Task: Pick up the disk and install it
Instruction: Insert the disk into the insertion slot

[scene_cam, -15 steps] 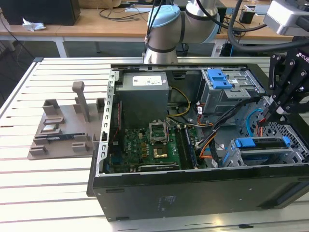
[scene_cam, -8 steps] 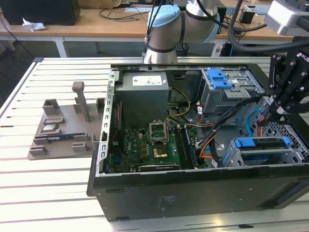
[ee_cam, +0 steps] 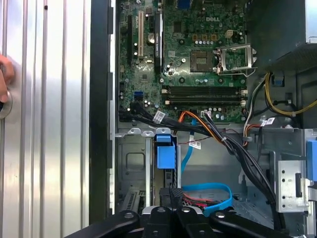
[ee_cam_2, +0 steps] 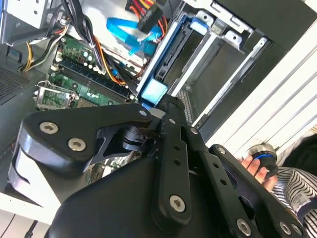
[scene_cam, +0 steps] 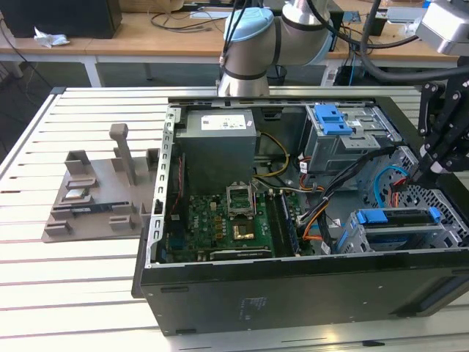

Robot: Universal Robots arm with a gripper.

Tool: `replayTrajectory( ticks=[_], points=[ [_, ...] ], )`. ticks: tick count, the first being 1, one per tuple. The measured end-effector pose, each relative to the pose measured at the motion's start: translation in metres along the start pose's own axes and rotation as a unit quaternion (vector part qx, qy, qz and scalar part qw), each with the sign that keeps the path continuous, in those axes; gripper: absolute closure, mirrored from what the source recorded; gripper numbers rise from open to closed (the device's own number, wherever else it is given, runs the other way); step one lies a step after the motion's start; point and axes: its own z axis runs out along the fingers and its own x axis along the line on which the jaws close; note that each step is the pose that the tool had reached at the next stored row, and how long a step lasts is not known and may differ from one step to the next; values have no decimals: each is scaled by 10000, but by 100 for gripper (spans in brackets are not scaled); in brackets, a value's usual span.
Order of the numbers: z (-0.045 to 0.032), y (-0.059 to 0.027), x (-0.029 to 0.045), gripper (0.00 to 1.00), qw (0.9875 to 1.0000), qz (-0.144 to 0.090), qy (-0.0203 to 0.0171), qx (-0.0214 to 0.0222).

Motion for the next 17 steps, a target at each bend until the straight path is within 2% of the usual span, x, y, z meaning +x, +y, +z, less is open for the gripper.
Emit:
replayTrajectory(
  ticks=[2, 6, 17],
  points=[
    [1, -54, -7, 89, 10000, 0, 1, -3],
    [2, -102, -11, 89, 10000, 0, 2, -5],
    [2, -106, -10, 89, 10000, 0, 1, -5]
  ],
)
